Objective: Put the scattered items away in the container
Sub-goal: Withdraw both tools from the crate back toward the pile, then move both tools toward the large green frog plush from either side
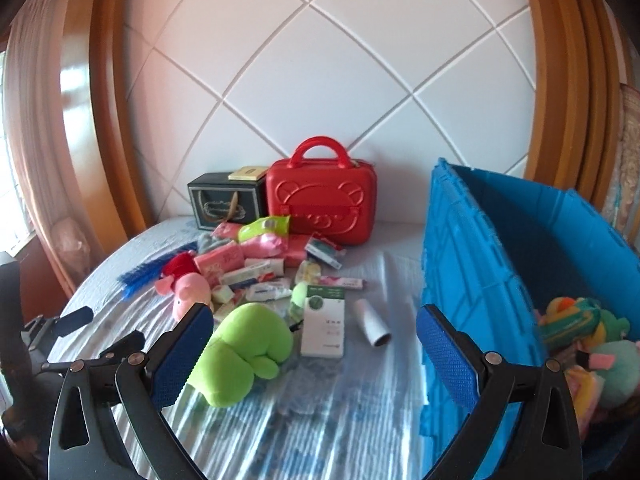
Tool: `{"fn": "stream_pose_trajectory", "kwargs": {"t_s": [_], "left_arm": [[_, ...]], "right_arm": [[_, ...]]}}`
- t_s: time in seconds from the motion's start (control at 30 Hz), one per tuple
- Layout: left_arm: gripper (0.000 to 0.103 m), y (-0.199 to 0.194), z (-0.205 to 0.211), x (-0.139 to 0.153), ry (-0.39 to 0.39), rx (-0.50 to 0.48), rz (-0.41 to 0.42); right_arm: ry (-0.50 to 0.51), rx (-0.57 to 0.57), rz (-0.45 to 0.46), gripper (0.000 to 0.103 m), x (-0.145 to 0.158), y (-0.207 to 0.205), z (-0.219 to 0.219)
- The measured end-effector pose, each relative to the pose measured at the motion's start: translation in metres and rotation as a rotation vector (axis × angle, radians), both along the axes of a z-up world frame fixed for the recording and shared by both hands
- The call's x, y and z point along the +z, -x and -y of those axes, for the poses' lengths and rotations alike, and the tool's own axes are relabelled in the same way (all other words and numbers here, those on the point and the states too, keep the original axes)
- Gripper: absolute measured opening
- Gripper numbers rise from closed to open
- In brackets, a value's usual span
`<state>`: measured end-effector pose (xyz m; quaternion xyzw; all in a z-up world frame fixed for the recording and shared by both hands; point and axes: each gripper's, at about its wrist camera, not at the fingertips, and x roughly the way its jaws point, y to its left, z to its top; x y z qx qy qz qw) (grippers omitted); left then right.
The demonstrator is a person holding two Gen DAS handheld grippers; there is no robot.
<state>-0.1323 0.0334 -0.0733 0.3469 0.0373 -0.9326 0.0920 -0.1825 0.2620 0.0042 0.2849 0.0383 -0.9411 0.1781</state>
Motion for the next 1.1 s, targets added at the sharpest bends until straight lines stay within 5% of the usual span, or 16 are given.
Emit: {"fn": "stream_pose_trajectory", "kwargs": {"t_s": [0.2,0.67,0.77,1.1], "left_arm": [[0.087,0.016,0.016,-0.038,-0.023,0.084,0.093],[0.087,0.080,-0.025,-0.166,-0.107,-0.023,0.316],[0.087,0.083,-0.023,-0.174,0.015,-0.003,0.316],[0.101,0.081,0.066,-0.151,0.090,0.116,0.262]], "right_arm": [[-0.001,0.087,0.112,0.103,-0.045,0.046,0.026],[-0.123,-0.012,0.330,0.103,-0.136,0.079,0.033],[-0.125,-0.020,0.364,0.103,-0.150,0.082,0.033],[-0.107,0.096,0.430,0.103,-0.177,0.096,0.068]]}}
